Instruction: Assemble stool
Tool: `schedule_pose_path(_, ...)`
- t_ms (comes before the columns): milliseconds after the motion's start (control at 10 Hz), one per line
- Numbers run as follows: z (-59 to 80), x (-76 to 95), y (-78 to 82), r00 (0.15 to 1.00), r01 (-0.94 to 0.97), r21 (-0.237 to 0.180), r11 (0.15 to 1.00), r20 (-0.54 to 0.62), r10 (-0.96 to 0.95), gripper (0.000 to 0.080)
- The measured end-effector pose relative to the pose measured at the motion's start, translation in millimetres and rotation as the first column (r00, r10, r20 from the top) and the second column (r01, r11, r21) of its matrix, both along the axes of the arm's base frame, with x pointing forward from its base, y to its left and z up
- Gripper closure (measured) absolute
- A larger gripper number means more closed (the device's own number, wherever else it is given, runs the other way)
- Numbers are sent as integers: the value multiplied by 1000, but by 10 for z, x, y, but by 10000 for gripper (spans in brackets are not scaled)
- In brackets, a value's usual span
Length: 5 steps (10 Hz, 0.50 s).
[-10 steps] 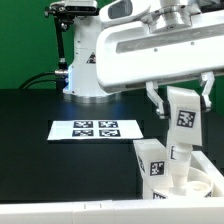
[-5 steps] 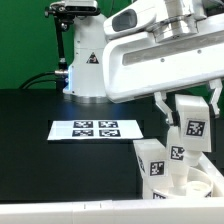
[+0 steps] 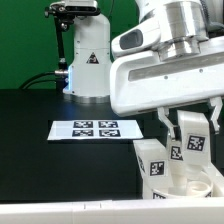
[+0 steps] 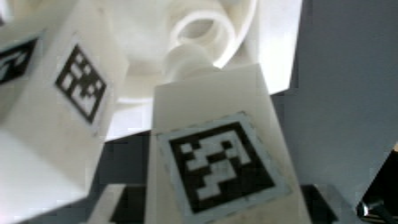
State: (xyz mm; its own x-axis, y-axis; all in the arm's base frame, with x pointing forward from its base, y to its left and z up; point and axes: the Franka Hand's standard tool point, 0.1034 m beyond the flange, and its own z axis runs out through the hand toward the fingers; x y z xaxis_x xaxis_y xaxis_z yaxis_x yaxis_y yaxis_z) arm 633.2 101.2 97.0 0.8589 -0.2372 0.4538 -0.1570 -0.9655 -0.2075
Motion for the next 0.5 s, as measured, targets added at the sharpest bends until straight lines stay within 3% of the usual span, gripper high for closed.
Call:
schedule_pose_path(200, -67, -16, 86, 1000, 8, 11, 1000, -10, -8, 479)
schedule_pose_path(500, -81, -2, 71, 1000, 16, 5, 1000, 1, -16, 479)
